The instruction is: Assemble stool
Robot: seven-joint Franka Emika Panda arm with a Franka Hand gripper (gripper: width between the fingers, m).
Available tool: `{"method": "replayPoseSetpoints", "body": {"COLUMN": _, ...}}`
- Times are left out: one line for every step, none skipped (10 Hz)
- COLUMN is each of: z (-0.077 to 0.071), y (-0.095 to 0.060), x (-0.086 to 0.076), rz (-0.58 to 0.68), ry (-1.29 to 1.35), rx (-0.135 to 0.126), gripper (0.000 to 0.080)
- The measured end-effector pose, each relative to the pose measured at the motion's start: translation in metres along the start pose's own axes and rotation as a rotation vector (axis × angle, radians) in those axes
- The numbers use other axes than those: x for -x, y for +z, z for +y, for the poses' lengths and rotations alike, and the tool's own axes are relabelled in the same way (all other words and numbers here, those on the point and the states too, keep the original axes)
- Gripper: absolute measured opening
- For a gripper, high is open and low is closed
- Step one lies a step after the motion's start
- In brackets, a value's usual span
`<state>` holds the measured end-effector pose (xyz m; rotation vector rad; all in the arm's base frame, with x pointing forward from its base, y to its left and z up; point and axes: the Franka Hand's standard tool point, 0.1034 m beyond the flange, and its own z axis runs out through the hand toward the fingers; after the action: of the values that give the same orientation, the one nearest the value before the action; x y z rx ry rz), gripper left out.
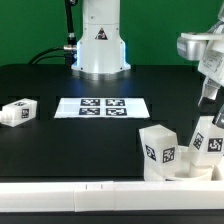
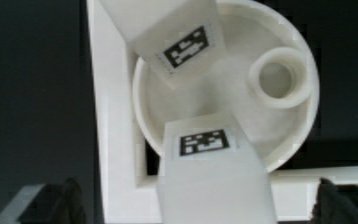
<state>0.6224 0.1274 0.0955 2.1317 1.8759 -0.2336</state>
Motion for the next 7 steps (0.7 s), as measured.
{"method": "replayPoseSetpoints", "body": {"z": -0.002, "y": 0.009, "x": -0.005, "rz": -0.030, "ry": 0.020, "rx": -0.031, "gripper": 0.0649}}
{"method": "replayPoseSetpoints", "body": {"z": -0.001, "y": 0.015, "x": -0.008, "rz": -0.046, "ry": 0.050, "rx": -0.044, "gripper": 0.0649}}
{"method": "replayPoseSetpoints", "body": {"z": -0.002, "y": 0.020, "x": -0.012, "rz": -0.051, "ry": 0.072, "rx": -0.046, "gripper": 0.0649}}
{"method": "replayPoseSetpoints", "body": {"z": -0.004, "y": 0.021, "x": -0.017, "rz": -0.050, "ry": 0.103, "rx": -0.047, "gripper": 0.0649}}
{"method": "replayPoseSetpoints", "body": {"z": -0.004, "y": 0.021, "x": -0.016, "rz": -0.051, "ry": 0.115, "rx": -0.047, "gripper": 0.0649}}
{"method": "replayPoseSetpoints", "body": {"z": -0.003, "y": 0.022, "x": -0.015, "rz": -0.051, "ry": 0.117, "rx": -0.048, "gripper": 0.0649}}
{"method": "replayPoseSetpoints", "body": {"z": -0.003, "y": 0.022, "x": -0.015, "rz": -0.052, "ry": 0.178, "rx": -0.048, "gripper": 0.0535}}
